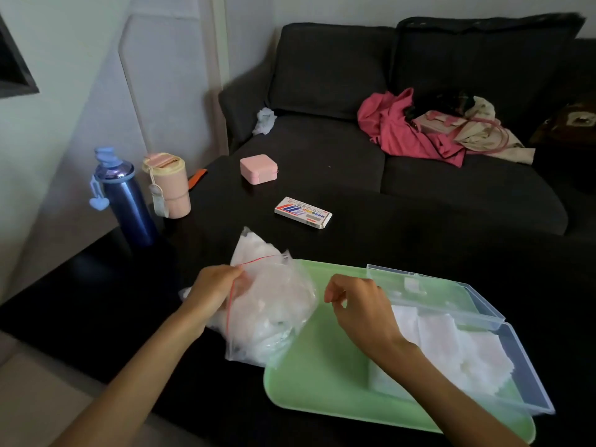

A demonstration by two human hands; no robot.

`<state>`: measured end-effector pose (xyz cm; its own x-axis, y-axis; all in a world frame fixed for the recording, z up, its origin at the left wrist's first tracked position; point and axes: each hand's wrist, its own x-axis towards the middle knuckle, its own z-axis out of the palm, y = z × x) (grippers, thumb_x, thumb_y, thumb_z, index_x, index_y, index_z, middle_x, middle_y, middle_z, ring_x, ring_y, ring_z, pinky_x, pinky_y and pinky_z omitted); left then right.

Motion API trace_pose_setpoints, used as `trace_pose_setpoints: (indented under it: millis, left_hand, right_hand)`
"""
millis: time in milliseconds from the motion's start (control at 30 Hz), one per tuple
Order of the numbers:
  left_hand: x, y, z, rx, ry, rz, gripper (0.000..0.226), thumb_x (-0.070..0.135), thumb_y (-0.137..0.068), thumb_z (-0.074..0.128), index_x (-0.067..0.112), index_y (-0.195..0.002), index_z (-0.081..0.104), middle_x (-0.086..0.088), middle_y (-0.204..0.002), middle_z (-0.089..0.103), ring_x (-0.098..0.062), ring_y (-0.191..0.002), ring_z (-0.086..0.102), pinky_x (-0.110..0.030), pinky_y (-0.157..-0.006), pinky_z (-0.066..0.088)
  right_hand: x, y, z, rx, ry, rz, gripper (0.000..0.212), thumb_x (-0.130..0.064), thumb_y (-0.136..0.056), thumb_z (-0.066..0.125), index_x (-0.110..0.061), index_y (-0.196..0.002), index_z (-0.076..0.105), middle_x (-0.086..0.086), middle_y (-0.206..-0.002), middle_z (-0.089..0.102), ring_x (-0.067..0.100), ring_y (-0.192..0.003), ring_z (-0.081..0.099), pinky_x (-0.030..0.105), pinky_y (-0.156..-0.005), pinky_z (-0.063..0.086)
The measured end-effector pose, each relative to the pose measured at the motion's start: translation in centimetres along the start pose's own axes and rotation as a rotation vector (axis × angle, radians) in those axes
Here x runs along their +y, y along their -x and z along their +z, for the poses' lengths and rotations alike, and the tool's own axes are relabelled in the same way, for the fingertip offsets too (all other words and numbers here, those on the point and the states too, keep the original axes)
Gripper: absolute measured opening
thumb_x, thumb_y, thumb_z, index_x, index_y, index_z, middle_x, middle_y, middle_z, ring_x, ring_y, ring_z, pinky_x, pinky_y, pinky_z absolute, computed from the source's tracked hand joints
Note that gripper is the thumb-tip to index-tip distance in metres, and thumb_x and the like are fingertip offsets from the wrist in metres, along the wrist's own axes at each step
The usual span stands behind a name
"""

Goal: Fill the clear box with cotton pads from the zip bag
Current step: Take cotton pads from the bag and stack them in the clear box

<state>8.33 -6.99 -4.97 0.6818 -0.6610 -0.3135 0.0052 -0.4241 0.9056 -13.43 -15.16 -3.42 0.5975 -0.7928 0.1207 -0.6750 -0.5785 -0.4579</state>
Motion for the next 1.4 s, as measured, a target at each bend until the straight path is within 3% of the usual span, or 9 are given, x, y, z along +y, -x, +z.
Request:
trace_pose_setpoints:
  millis: [300, 533, 700, 833, 933, 1033, 1133, 1233, 1400]
  left_hand:
    - [-2.2, 0.3, -0.4, 0.111, -0.31, 0.352, 0.005, 0.026, -0.085, 0.068, 0.03, -0.087, 0.068, 0.016, -0.078, 0.065, -0.01, -0.084, 0.065, -0.026, -0.075, 0.048]
    - [-3.5, -0.4, -3.3, 0.144, -0.717, 0.087, 0.054, 0.06, -0.084, 0.052, 0.024, -0.123, 0.055, -0.004, -0.119, 0.06, -0.028, -0.114, 0.052, -0.037, -0.087, 0.043]
    - [-1.8, -0.6, -2.8, 0.061, -0.458, 0.153, 0.025, 0.043, -0.093, 0.048, 0.026, -0.097, 0.066, -0.003, -0.104, 0.068, -0.027, -0.103, 0.061, -0.037, -0.091, 0.046]
    - [-1.4, -0.9, -2.9, 0.1, -0.322, 0.186, 0.019, 0.025, -0.085, 0.067, 0.02, -0.104, 0.068, -0.003, -0.103, 0.07, -0.023, -0.104, 0.062, -0.042, -0.095, 0.046]
    - [-1.3, -0.5, -3.2, 0.315, -0.541, 0.502, 0.024, 0.01, -0.073, 0.076, 0.02, -0.094, 0.068, 0.001, -0.099, 0.068, -0.021, -0.096, 0.057, -0.04, -0.085, 0.049]
    - [-0.7, 0.6, -3.4, 0.277, -0.711, 0.73, 0.022, 0.007, -0.079, 0.068, 0.028, -0.084, 0.069, 0.008, -0.09, 0.065, -0.014, -0.087, 0.057, -0.028, -0.072, 0.047]
    - [-1.1, 1.7, -2.8, 0.285, -0.755, 0.715, 0.016, 0.033, -0.082, 0.064, 0.031, -0.097, 0.071, 0.007, -0.097, 0.07, -0.016, -0.091, 0.064, -0.028, -0.073, 0.049]
    - [-1.1, 2.1, -1.1, 0.226, -0.865, 0.53, 0.056, 0.068, -0.071, 0.06, 0.03, -0.112, 0.063, 0.006, -0.105, 0.068, -0.019, -0.095, 0.064, -0.028, -0.076, 0.044]
    - [-1.7, 1.0, -0.9, 0.229, -1.03, 0.542, 0.04, 0.038, -0.08, 0.061, 0.03, -0.117, 0.048, 0.005, -0.105, 0.068, -0.017, -0.099, 0.063, -0.034, -0.102, 0.031]
  right_hand:
    - [-4.3, -1.6, 1.6, 0.12, -0.23, -0.092, 0.013, -0.041, -0.078, 0.066, -0.036, -0.087, 0.057, -0.019, -0.092, 0.062, 0.0, -0.077, 0.06, 0.024, -0.065, 0.05]
    - [-2.1, -2.2, 2.6, -0.135, -0.066, 0.021, 0.031, -0.021, -0.083, 0.065, -0.038, -0.109, 0.061, -0.011, -0.123, 0.058, 0.011, -0.105, 0.057, 0.024, -0.087, 0.042]
    - [-1.7, -1.2, 2.6, -0.259, -0.295, 0.025, 0.045, -0.014, -0.085, 0.06, -0.037, -0.124, 0.057, -0.006, -0.133, 0.052, 0.008, -0.092, 0.056, 0.02, -0.087, 0.047]
    - [-1.6, -0.1, 2.9, -0.134, -0.056, -0.06, 0.048, -0.02, -0.084, 0.063, -0.036, -0.128, 0.054, -0.008, -0.133, 0.046, 0.012, -0.104, 0.055, 0.025, -0.089, 0.046]
    - [-2.4, 0.3, 2.6, 0.068, 0.109, -0.333, 0.047, -0.003, -0.071, 0.072, -0.029, -0.11, 0.063, -0.003, -0.122, 0.051, 0.016, -0.103, 0.055, 0.028, -0.076, 0.051]
    - [-3.0, -0.5, 2.2, 0.096, 0.239, -0.537, 0.051, 0.012, -0.059, 0.069, -0.026, -0.092, 0.07, -0.001, -0.104, 0.062, 0.019, -0.084, 0.061, 0.026, -0.06, 0.047]
    - [-3.2, -1.6, 2.4, -0.009, 0.197, -0.427, 0.039, -0.003, -0.08, 0.056, -0.03, -0.105, 0.071, -0.008, -0.109, 0.063, 0.018, -0.097, 0.06, 0.025, -0.068, 0.041]
    - [-3.5, -2.5, 3.3, -0.034, 0.144, -0.27, 0.031, -0.033, -0.088, 0.053, -0.033, -0.118, 0.063, -0.012, -0.118, 0.061, 0.015, -0.106, 0.058, 0.027, -0.079, 0.043]
    - [-3.9, -3.1, 4.3, -0.167, 0.271, -0.192, 0.055, -0.041, -0.079, 0.066, -0.024, -0.13, 0.053, -0.005, -0.131, 0.054, 0.021, -0.114, 0.054, 0.032, -0.089, 0.043]
